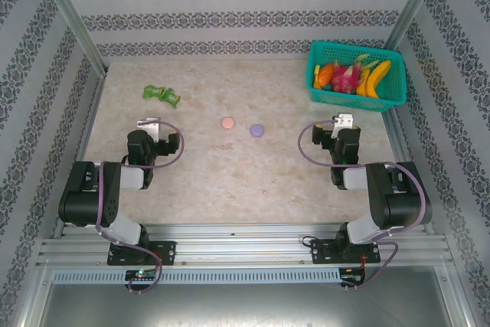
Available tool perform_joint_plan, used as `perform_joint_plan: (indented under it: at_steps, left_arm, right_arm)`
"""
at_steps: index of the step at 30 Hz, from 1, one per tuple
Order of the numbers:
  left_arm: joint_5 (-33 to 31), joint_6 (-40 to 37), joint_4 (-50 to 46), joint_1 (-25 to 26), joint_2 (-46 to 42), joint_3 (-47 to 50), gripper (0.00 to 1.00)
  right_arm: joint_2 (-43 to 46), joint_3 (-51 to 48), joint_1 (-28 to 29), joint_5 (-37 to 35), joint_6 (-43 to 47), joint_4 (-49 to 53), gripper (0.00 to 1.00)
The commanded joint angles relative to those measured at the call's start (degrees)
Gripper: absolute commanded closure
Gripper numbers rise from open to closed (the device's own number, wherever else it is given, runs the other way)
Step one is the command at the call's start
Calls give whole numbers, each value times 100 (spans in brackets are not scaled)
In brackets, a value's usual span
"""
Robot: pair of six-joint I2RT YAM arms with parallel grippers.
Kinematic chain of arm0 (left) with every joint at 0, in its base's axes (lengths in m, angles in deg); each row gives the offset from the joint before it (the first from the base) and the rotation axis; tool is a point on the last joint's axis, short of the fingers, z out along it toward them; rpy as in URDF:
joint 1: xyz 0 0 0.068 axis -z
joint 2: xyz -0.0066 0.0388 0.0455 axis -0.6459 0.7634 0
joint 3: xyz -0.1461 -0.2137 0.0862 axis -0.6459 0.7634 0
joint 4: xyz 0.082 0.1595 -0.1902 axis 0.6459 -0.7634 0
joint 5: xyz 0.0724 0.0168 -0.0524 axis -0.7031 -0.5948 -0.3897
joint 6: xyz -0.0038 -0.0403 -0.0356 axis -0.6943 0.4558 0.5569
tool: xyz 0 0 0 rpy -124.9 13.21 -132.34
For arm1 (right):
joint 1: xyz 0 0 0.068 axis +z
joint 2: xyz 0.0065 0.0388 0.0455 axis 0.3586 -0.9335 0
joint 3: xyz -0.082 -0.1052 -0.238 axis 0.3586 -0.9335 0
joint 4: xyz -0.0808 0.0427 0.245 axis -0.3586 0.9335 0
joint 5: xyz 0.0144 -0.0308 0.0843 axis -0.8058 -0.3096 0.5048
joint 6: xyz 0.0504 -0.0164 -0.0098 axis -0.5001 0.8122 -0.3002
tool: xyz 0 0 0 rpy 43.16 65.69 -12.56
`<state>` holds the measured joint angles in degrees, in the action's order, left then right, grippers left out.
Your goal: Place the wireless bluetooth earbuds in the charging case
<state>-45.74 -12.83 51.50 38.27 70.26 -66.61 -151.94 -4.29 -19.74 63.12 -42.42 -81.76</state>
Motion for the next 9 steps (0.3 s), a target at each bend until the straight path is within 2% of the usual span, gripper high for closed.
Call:
perform_joint_plan:
  at_steps: [1,9]
  left_arm:
    - [-54,102,-18,17,41,-112,0]
    - [-137,91,18,38,8,-86,0]
  right_arm:
    - [73,86,31,103,-69,3,2]
    - [119,39,-14,250,-64,-20,2]
